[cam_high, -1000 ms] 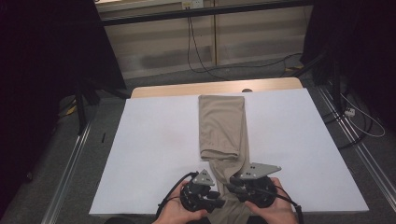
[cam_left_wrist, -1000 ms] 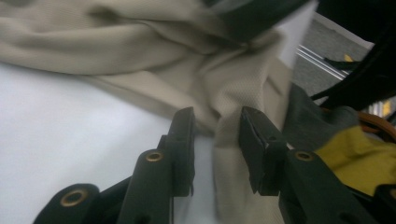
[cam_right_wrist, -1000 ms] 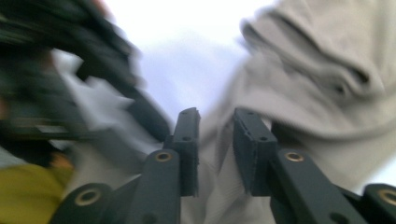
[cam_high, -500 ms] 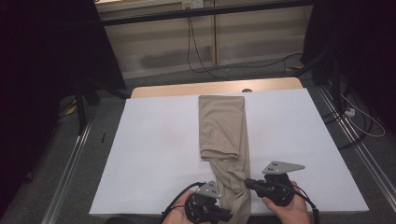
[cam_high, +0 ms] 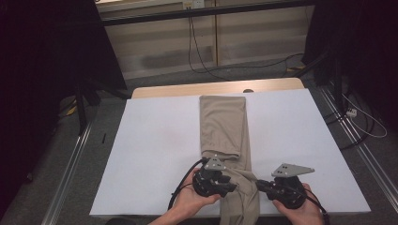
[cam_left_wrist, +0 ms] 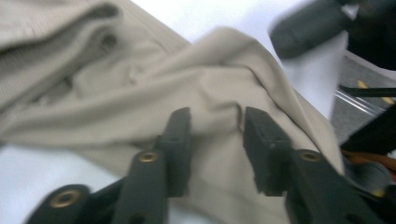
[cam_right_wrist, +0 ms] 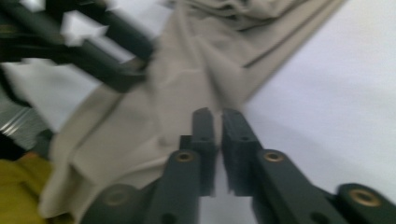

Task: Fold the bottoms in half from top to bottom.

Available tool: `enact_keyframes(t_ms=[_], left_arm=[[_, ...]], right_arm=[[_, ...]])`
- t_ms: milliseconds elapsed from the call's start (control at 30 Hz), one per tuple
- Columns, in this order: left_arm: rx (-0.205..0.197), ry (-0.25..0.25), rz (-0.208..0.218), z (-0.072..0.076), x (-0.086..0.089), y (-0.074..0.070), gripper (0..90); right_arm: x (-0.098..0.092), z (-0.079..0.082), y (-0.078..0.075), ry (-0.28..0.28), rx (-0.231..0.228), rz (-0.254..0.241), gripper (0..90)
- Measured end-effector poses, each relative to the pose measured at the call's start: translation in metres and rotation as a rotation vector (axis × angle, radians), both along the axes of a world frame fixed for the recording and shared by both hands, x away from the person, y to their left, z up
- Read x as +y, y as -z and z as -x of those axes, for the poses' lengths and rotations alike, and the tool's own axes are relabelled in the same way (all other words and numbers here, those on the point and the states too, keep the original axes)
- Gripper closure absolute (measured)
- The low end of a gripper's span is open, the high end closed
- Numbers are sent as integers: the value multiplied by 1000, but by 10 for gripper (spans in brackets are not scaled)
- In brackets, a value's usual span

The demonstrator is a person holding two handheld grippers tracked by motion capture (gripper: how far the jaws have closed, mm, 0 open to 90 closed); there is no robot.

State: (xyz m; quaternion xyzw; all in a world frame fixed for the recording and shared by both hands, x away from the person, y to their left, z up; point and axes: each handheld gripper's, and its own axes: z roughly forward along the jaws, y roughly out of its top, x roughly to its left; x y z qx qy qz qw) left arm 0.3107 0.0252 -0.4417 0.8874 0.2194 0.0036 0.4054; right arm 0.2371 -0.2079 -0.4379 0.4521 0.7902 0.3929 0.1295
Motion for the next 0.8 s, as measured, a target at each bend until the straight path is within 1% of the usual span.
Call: enact_keyframes(t_ms=[67,100,133,167,200,233,267,300,333,367,400,433,467,500,533,567,600,633,667,733,800], left_arm=[[0,-7,-9,-3,-6,2,600],[-9,-8,-10,-3,-10,4,598],[-26,-11,-19,-4,-12,6,598],[-32,-21,-26,-4,-15,9,604],[-28,-31,-34,-4,-17,12,618],[-31,-36,-34,-4,-18,15,665],[-43,-46,-36,-4,-18,15,726],[-41,-48,-37,-5,-17,15,803],[-25,-52,-30,-6,-15,14,879],[-16,-58,-23,-7,-14,13,889],[-11,-51,-19,-7,-12,12,893],[-7,-52,-11,-8,-10,11,894],[5,-57,-3,-8,-8,9,895],[9,-59,6,-8,-6,7,896],[15,-64,14,-8,-4,6,896],[21,-65,21,-8,-1,4,896],[24,-72,23,-8,2,2,896],[26,-73,26,-8,5,-1,896],[28,-76,29,-7,8,-4,896],[30,-84,45,-6,17,-10,896],[26,-90,46,-5,26,-18,896]], right_arm=[[7,4,1,-37,13,-4,774],[10,6,2,-51,23,-5,756],[12,9,3,-69,36,-2,740],[14,11,5,-81,40,9,721],[16,14,7,-83,42,21,693],[18,15,10,-93,46,30,676],[19,16,13,-97,58,31,653],[21,16,16,-95,67,37,632],[23,15,18,-95,70,49,623],[25,16,18,-97,58,57,620],[26,16,18,-97,54,68,619],[27,16,18,-96,50,75,624],[28,16,18,-93,47,78,673],[28,17,17,-87,40,95,770],[27,17,17,-85,38,99,865],[26,17,16,-90,52,81,900],[24,16,15,-93,59,60,900],[23,17,14,-94,56,55,900],[23,17,12,-98,52,48,900],[24,19,7,-115,42,19,900],[25,22,3,-125,32,-4,900]])
